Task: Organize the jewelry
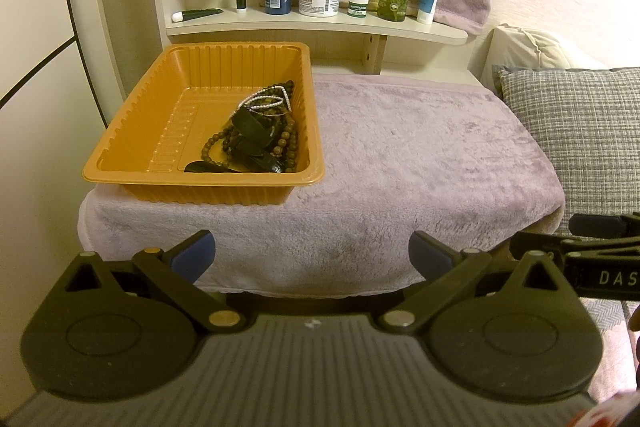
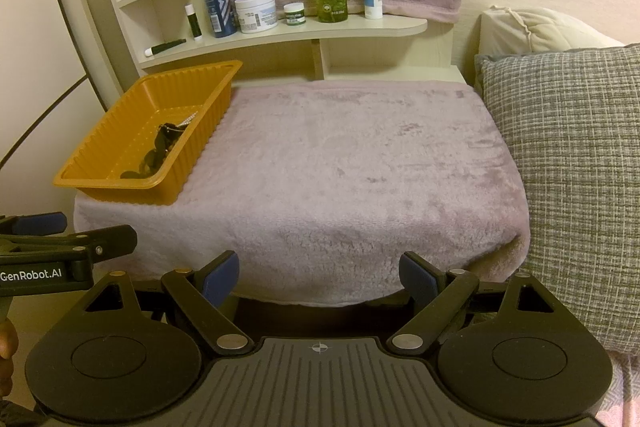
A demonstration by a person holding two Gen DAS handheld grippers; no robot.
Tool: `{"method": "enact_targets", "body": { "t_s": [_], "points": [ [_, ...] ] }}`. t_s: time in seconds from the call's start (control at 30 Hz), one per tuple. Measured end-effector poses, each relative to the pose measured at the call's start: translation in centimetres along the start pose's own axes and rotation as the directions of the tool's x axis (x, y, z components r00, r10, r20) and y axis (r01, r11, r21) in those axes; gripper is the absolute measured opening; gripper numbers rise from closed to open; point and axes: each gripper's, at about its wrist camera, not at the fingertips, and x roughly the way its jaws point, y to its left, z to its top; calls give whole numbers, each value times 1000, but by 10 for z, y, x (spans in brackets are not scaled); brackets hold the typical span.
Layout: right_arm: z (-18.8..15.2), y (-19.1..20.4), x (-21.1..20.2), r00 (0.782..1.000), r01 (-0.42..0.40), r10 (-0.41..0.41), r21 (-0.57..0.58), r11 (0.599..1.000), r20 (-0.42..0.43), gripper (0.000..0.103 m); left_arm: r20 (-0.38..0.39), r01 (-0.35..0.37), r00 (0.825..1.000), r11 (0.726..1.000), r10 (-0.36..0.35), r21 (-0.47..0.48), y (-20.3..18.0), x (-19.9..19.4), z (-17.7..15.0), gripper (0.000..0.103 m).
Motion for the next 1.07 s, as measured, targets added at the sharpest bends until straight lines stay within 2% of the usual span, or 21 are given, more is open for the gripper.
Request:
{"method": "enact_targets", "body": {
  "t_s": [1.07],
  "points": [
    [0, 0, 0, 1000, 1, -1, 0, 1000, 0, 87, 13, 16, 1000, 1000, -16, -16, -1, -1, -1, 102]
  ]
}}
